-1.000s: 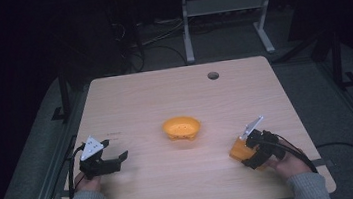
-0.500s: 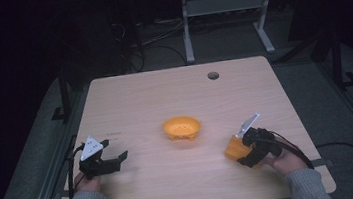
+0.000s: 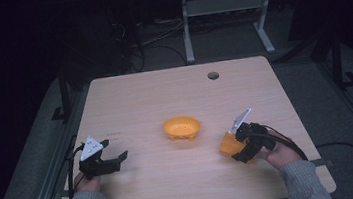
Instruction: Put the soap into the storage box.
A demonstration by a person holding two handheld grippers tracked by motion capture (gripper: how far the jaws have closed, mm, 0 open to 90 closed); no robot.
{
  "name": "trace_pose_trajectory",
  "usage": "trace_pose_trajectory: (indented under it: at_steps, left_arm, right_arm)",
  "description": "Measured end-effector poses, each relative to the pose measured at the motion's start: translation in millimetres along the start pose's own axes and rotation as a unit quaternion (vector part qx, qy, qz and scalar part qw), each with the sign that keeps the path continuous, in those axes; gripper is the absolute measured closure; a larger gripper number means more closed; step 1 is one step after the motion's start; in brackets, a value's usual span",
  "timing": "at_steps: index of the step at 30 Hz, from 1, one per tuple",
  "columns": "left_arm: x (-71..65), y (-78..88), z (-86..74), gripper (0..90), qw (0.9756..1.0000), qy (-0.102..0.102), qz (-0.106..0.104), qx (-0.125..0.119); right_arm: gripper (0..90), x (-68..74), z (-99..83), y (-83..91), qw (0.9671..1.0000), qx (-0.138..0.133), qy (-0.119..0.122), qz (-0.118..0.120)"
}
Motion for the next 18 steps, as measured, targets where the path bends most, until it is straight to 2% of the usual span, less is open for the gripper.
trace_pose_trajectory:
  at_steps: [11,18]
  left_arm:
    - [-0.4,0.4,0.6,13.8,1.0000,0.002,-0.001,-0.001]
    - [0.7,0.3,0.9,13.8,1.0000,0.004,0.000,-0.002]
  right_arm:
    - [21.2,-4.2,31.4,7.3,0.9996,-0.009,0.027,0.002]
    - [21.2,-4.5,51.1,12.9,0.9990,-0.018,0.040,0.013]
Point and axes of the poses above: each handheld gripper's, and its own axes: y roughly backward along the jaws, z roughly out of its top, x roughly to its left, the point moved 10 cm from there along -y, roughly forward along the jaws, and after that the axes turned 2 degrees about x, right-handed, at the moved point
